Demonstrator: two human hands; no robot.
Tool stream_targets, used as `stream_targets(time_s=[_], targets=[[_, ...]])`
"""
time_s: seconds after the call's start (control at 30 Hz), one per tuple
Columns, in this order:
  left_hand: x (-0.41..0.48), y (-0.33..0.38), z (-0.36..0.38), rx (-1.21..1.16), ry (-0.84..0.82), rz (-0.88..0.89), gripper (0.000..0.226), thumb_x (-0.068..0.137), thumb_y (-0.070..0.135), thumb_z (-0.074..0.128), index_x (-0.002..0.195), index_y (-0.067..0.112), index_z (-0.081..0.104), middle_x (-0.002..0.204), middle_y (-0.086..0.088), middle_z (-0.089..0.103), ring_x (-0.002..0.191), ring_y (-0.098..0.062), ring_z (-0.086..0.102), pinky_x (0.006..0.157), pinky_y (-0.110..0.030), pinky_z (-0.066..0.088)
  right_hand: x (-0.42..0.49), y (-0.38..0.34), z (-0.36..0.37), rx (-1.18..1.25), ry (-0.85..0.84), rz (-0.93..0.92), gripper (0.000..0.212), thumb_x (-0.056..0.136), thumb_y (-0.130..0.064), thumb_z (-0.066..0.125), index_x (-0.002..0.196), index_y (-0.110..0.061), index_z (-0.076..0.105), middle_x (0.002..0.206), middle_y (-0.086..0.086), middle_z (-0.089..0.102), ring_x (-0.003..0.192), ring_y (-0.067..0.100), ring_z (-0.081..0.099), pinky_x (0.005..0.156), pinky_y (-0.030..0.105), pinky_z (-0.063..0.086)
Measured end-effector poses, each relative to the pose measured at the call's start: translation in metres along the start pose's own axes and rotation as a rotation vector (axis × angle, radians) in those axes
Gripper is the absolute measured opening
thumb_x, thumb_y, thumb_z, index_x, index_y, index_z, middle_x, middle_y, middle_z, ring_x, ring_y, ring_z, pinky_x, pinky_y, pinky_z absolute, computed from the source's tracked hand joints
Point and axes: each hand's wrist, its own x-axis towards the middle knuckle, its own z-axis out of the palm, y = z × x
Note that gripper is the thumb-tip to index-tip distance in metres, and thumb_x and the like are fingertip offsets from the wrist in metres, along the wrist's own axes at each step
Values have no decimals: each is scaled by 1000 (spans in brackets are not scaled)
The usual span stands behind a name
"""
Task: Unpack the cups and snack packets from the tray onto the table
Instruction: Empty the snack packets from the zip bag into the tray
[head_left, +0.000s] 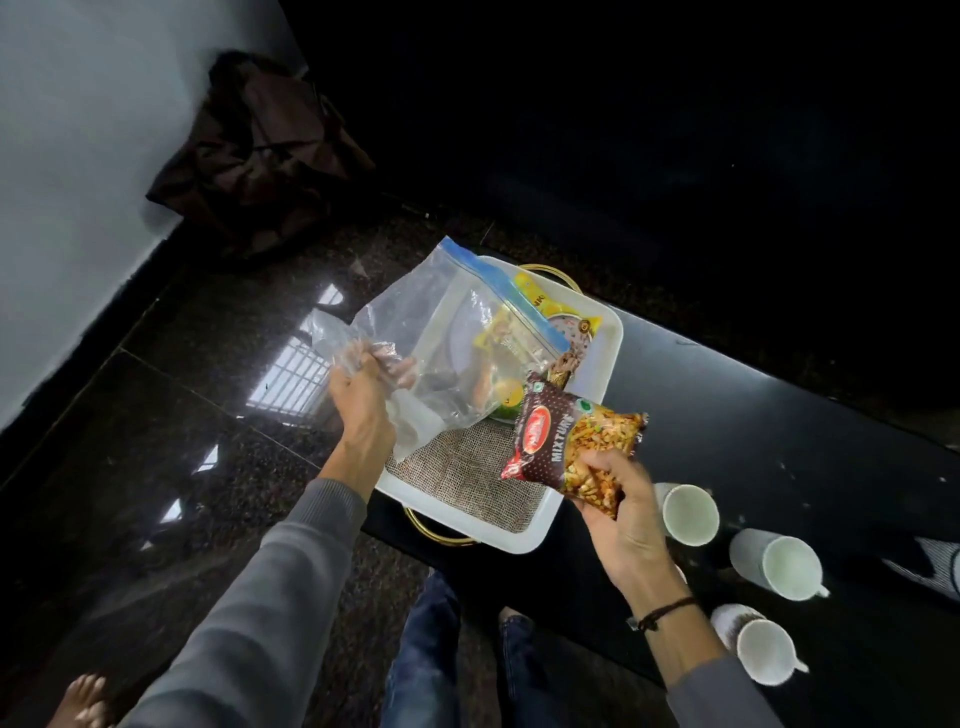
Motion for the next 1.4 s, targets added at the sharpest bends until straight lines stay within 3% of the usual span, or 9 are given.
stream_targets(time_s=[0.27, 0.37, 0.43, 0.5, 0.7, 0.8, 0.97, 1.1, 1.4], targets=[[-2, 4, 5, 7, -66, -21, 21, 105, 6, 51, 123, 2, 63, 96, -7, 68, 87, -27, 76, 70, -40, 64, 19, 38, 13, -452, 27, 133, 36, 69, -19, 84, 95, 4, 71, 87, 8, 77, 86, 22, 72, 84, 36, 52], [1, 3, 2, 20, -64, -24, 24, 104, 6, 53, 125, 2, 63, 98, -7, 70, 93, -31, 77, 79, -45, 63, 26, 49, 19, -498, 15, 238, 63, 63, -27, 89, 116, -2, 68, 111, 9, 78, 113, 26, 69, 108, 45, 46], [1, 3, -1, 26, -56, -19, 26, 105, 10, 54, 127, 0, 62, 101, -12, 68, 87, -27, 79, 70, -39, 64, 32, 53, 18, -581, -8, 272, 52, 71, -22, 89, 116, -8, 68, 113, 6, 78, 115, 26, 69, 112, 49, 45], [3, 3, -3, 18, -58, -10, 29, 105, 12, 55, 129, -1, 62, 102, -13, 68, 81, -23, 79, 60, -33, 62, 37, 54, 16, -753, -8, 245, 39, 80, -23, 85, 114, -14, 69, 113, 2, 78, 111, 22, 70, 110, 48, 48], [6, 8, -5, -10, -72, 20, 16, 99, 9, 62, 112, 8, 72, 86, 2, 76, 72, -13, 77, 68, -33, 63, 38, 42, 16, -1224, 103, 91, 60, 82, -50, 80, 122, -11, 58, 117, 11, 68, 104, 27, 68, 88, 40, 58], [4, 12, 0, 8, -90, 88, 15, 98, 7, 62, 109, 3, 72, 74, 9, 77, 67, -3, 73, 63, -20, 59, 34, 30, 20, -1373, 102, 12, 61, 86, -51, 75, 125, -9, 54, 116, 14, 68, 110, 29, 65, 88, 40, 57], [-3, 24, 9, 37, -168, 218, 15, 97, 1, 61, 96, 11, 72, 71, 17, 76, 68, 9, 70, 62, -5, 51, 28, 11, 29, -1401, 162, -138, 51, 92, -43, 72, 124, -8, 53, 116, 12, 68, 110, 29, 65, 92, 44, 57], [-12, 34, 13, 37, -242, 272, 17, 98, 1, 60, 109, -9, 69, 74, 13, 77, 74, 5, 72, 65, -5, 53, 24, -5, 40, -1332, 180, -254, 46, 93, -44, 70, 122, -10, 56, 109, 6, 69, 98, 21, 67, 82, 32, 54], [-65, 86, 26, 25, -433, 275, 11, 95, 5, 66, 96, 10, 76, 79, 3, 77, 74, -10, 73, 68, -30, 63, 8, -66, 61, -976, 180, -428, 84, 81, -73, 63, 141, -18, 40, 132, -5, 49, 128, 21, 51, 105, 43, 46]])
